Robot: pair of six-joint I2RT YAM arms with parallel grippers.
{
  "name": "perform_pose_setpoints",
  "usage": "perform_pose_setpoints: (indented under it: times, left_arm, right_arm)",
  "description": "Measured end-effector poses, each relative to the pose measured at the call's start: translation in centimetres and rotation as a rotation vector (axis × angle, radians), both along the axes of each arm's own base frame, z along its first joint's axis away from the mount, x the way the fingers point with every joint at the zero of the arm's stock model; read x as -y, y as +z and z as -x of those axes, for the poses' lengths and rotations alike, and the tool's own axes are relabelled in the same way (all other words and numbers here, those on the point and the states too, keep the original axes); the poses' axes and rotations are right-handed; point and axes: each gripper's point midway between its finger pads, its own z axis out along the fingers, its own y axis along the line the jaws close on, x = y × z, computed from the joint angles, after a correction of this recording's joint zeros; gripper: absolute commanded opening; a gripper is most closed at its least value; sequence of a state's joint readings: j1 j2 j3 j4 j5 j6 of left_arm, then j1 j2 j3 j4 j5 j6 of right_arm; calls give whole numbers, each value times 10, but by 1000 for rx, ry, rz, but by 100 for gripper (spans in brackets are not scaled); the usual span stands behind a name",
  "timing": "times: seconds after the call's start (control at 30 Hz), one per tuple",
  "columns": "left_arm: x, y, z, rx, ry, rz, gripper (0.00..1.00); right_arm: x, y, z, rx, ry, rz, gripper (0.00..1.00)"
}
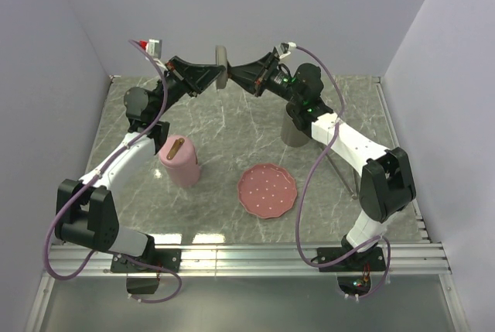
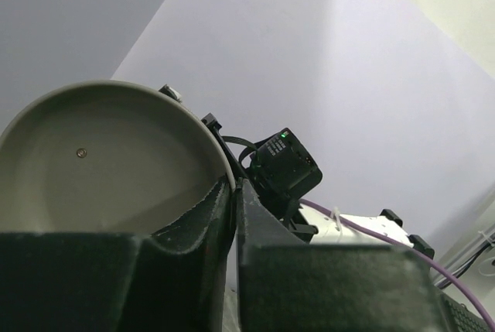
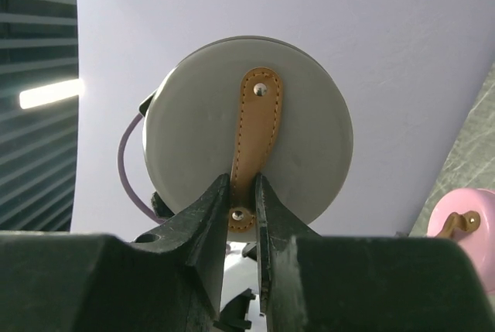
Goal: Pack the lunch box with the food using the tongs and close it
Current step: Pass the lid of the lunch box from the left arm to the right, then put the lid back on the lunch box
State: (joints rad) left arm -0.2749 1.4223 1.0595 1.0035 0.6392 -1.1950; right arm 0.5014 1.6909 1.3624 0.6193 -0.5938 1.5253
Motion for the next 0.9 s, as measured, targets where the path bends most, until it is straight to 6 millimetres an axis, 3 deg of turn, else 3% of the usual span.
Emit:
perform_pose_setpoints:
  times: [0.1,0.3,0.5,0.63,0.67,0.7,0.9]
  left_arm:
    - [1,-4,-2,-14,-1,-13,43]
    - [-8,-23,-15,-74,34,-72,54]
    - [-19,-37,-12,-95,72,-171,90]
    - [-22,-44,-13,-128,94,-289,93]
    - [-23,-43,-14,-133,102,-327,99]
    - [-24,-43,-15,-128,111,-357,99]
    - [-31,-54,-10,-117,135,-557,99]
  right_arm:
    - [0,-1,2,18,6,9,0]
    - [12,-17,-7,83,-15,109,0]
    - [45,-47,-20,145,-80,316,0]
    - [70,-64,-20,201,-112,489,0]
    - [75,-66,-20,213,-118,529,0]
    - [81,-67,-21,236,-125,580,0]
    - [118,-55,-37,360,-198,910,0]
